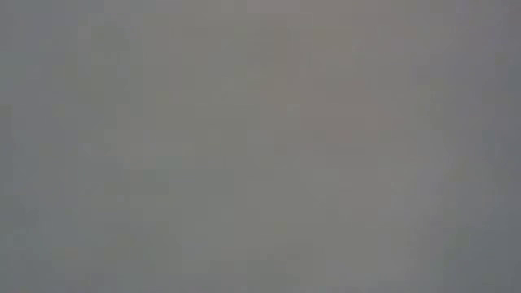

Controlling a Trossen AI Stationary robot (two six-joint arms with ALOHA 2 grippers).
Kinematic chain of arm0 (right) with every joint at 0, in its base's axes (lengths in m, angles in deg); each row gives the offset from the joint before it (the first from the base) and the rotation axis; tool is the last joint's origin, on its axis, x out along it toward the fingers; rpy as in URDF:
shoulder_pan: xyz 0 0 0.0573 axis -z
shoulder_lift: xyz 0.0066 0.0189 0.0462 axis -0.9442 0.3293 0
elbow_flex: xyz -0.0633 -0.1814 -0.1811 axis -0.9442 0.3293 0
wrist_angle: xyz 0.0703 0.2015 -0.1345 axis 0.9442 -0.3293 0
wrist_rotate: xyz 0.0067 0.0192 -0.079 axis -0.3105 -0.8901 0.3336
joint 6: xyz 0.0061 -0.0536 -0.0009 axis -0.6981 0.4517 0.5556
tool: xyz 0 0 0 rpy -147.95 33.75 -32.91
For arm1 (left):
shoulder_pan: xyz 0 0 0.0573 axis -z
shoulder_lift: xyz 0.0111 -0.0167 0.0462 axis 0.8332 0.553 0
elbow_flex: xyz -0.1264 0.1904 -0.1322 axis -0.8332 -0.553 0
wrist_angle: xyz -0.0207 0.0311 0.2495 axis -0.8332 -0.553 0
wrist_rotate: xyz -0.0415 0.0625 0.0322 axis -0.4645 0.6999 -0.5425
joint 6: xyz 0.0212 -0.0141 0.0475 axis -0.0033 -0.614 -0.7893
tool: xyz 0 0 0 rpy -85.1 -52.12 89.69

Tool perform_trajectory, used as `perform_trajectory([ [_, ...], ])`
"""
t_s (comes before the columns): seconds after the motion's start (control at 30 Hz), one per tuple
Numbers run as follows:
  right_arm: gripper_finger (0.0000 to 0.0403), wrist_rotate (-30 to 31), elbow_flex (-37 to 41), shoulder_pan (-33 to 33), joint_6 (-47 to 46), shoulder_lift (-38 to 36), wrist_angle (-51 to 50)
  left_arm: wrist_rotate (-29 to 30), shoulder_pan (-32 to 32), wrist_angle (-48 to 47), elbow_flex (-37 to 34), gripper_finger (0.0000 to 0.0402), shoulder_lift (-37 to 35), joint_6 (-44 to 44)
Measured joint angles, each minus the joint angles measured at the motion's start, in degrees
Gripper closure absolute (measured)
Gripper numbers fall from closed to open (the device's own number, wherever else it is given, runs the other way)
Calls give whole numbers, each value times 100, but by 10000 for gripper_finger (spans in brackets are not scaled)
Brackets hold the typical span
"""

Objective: Place trash/remove bag and relplace
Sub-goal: Put the pink plastic material into the trash bin

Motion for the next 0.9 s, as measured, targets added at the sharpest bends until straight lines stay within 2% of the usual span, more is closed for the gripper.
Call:
perform_trajectory([
  [0.17,202,-262,0,423,458,2,-133,555,0,-510,0,204,-36,-380],
  [0.27,202,-304,64,634,769,0,-222,659,-1,-850,146,204,-72,-500],
  [0.37,202,-318,238,813,1033,0,-236,679,33,-1433,548,203,-84,-735],
  [0.53,202,-351,654,1049,1216,0,43,779,55,-2940,1288,203,-92,-1605],
  [0.67,202,-737,1010,1230,1179,0,647,1344,33,-2884,1436,203,-89,-1625],
  [0.73,202,-963,1096,1329,1068,0,838,1394,16,-2783,1436,203,-28,-1626],
  [0.9,202,-1353,1152,1460,999,0,1215,860,70,-2787,1436,203,377,-1645],
])
